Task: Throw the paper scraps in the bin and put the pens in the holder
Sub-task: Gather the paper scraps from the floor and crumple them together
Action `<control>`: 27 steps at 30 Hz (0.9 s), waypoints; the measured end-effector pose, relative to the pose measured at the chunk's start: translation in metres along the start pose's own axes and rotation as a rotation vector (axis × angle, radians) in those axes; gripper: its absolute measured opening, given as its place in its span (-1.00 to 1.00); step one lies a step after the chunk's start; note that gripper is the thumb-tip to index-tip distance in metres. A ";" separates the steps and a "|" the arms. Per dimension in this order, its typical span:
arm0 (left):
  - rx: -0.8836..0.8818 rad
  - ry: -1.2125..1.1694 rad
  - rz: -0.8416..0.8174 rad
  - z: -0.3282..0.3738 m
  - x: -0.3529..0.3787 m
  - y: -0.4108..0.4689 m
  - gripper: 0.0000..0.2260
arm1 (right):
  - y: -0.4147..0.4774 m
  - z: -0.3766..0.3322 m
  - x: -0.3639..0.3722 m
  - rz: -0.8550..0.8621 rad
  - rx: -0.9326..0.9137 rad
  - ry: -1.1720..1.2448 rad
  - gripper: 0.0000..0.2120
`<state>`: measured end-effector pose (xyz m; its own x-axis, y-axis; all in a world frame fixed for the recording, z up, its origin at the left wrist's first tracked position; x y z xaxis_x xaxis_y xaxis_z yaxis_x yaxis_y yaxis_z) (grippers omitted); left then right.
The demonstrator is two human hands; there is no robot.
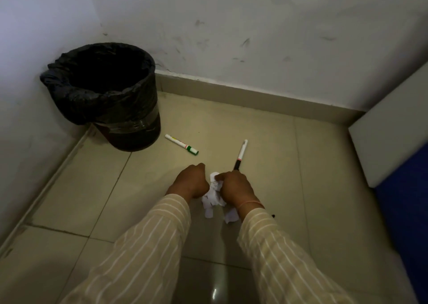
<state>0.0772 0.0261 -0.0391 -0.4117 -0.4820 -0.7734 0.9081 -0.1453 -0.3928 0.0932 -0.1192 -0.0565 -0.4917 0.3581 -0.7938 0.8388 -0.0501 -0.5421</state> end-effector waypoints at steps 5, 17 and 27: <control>-0.005 0.018 -0.030 0.006 0.008 -0.011 -0.38 | -0.013 0.023 -0.022 0.023 0.070 0.130 -0.60; 0.071 0.078 -0.058 0.026 0.040 -0.028 -0.19 | -0.037 0.029 0.016 -0.126 0.018 -0.042 -0.26; 0.044 0.155 -0.084 0.015 0.036 -0.039 -0.02 | -0.035 0.034 0.003 -0.122 -0.018 -0.141 0.02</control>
<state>0.0277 0.0014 -0.0438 -0.4898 -0.3278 -0.8078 0.8712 -0.2188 -0.4394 0.0538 -0.1483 -0.0492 -0.6166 0.2265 -0.7540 0.7745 0.0029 -0.6326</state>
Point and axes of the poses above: each hand's wrist, its own y-axis towards the middle knuckle, its own x-axis out of the palm, z = x × y, the point moved 5 cm from there along y, towards the middle knuckle, and after that the axes turned 14 degrees about x, right-handed, at the moved point
